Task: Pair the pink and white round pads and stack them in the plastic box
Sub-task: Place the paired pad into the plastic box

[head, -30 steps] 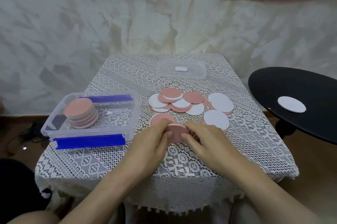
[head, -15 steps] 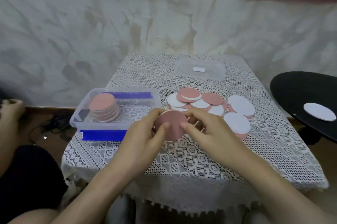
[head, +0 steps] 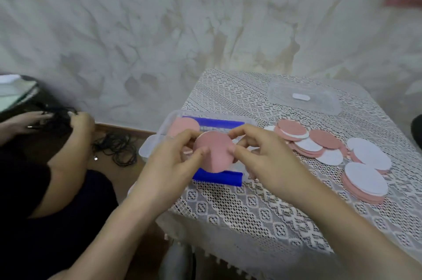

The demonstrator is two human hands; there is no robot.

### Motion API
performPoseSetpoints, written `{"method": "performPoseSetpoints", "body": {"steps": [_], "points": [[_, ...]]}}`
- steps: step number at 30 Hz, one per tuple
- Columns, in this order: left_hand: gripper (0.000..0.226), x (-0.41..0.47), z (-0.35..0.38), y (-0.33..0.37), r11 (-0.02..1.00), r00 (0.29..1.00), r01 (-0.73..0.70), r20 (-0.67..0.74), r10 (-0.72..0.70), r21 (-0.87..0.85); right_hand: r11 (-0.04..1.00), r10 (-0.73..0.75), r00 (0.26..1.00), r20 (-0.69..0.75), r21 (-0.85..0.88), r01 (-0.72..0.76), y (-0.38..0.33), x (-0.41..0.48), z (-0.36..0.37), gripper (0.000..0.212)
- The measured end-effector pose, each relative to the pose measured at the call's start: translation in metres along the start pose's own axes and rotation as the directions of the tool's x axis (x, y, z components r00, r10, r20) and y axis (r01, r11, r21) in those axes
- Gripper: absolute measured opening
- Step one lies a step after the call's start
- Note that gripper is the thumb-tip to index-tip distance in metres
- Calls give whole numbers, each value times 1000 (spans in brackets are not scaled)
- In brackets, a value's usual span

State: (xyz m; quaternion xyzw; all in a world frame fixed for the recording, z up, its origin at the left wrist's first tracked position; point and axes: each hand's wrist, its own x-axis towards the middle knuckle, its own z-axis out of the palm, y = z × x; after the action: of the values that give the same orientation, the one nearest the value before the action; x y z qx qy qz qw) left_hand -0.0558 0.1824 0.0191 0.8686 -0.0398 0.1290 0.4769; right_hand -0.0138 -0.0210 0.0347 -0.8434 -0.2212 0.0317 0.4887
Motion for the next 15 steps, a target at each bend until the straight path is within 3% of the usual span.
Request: {"method": "performPoseSetpoints", "body": {"steps": [7, 10, 13, 15], "points": [[16, 12, -38, -26, 986, 986, 30, -168, -1, 166, 998, 36, 998, 44, 57, -38, -20, 44, 22, 9], [26, 16, -47, -36, 974, 970, 59, -241, -5, 219, 991, 86, 995, 51, 95, -91, -23, 62, 28, 9], [40, 18, -50, -43, 958, 977, 106, -209, -51, 265, 984, 141, 989, 47, 100, -145, -19, 77, 37, 13], [48, 18, -48, -44, 951, 983, 135, -161, -92, 279, 989, 145, 989, 37, -34, -143, -13, 84, 45, 12]]}}
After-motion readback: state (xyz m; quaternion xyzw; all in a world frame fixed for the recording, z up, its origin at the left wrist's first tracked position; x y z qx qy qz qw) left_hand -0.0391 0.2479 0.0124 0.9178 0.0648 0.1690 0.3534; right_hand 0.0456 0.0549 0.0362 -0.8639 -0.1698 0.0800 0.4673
